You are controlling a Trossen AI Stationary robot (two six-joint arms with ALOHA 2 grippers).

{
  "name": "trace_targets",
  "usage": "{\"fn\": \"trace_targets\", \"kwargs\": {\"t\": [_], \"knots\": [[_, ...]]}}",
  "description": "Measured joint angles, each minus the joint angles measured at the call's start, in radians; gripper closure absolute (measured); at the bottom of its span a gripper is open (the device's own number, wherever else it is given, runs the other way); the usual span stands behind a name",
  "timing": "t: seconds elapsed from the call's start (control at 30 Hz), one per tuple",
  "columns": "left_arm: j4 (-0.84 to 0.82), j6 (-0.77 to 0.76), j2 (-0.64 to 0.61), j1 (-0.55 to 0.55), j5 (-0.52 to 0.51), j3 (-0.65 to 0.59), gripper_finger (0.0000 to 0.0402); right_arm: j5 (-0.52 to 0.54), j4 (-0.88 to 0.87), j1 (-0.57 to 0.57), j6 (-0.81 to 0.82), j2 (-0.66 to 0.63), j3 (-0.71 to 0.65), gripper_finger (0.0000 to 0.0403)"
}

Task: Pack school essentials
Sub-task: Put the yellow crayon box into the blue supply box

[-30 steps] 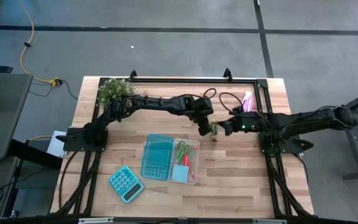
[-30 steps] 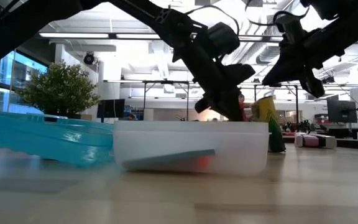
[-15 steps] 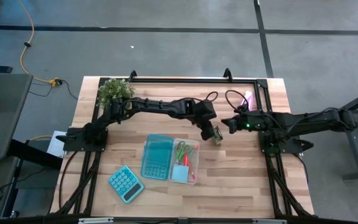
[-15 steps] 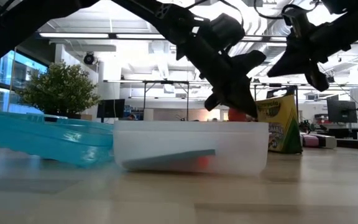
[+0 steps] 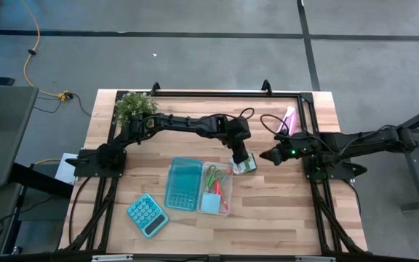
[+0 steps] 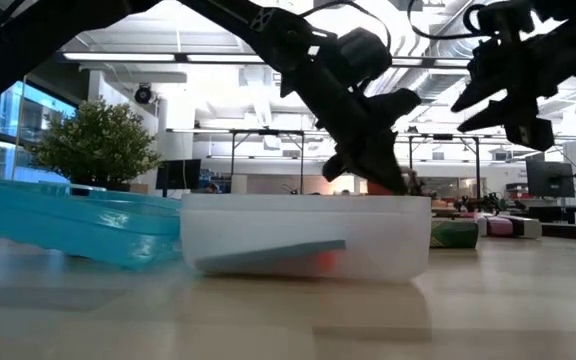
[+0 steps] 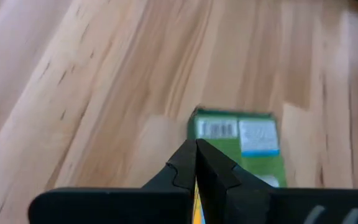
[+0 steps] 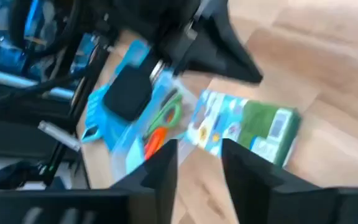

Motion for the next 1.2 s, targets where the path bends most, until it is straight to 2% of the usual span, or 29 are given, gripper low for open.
{"fn": "trace_targets", "kwargs": {"t": [0.2, 0.37, 0.5, 0.67, 0.8, 1.0, 1.2], "knots": [[-0.100, 0.045, -0.072, 0.030, -0.037, -0.001, 0.0401, -0.028, 0.018, 0.058, 0.010, 0.012, 0.000, 0.0232], [-0.131, 0.094, -0.179, 0.057, -0.109, -0.038, 0.0401, -0.046, 0.082, 0.100, 0.046, 0.063, 0.000, 0.0225], [-0.077, 0.083, -0.295, 0.075, -0.137, -0.129, 0.0401, -0.043, 0.162, 0.121, 0.026, 0.196, 0.028, 0.0224], [0.131, 0.023, -0.514, 0.088, -0.138, -0.293, 0.0401, -0.028, 0.103, 0.126, -0.069, 0.429, 0.185, 0.0224], [0.255, -0.030, -0.705, 0.076, -0.141, -0.417, 0.0401, 0.068, -0.037, 0.125, -0.072, 0.603, 0.344, 0.0224], [0.256, -0.045, -0.917, 0.034, -0.230, -0.500, 0.0401, 0.122, -0.152, 0.125, -0.034, 0.837, 0.558, 0.0224], [0.227, -0.045, -1.015, 0.016, -0.290, -0.503, 0.0401, 0.181, -0.301, 0.102, 0.004, 1.047, 0.747, 0.0231]]}}
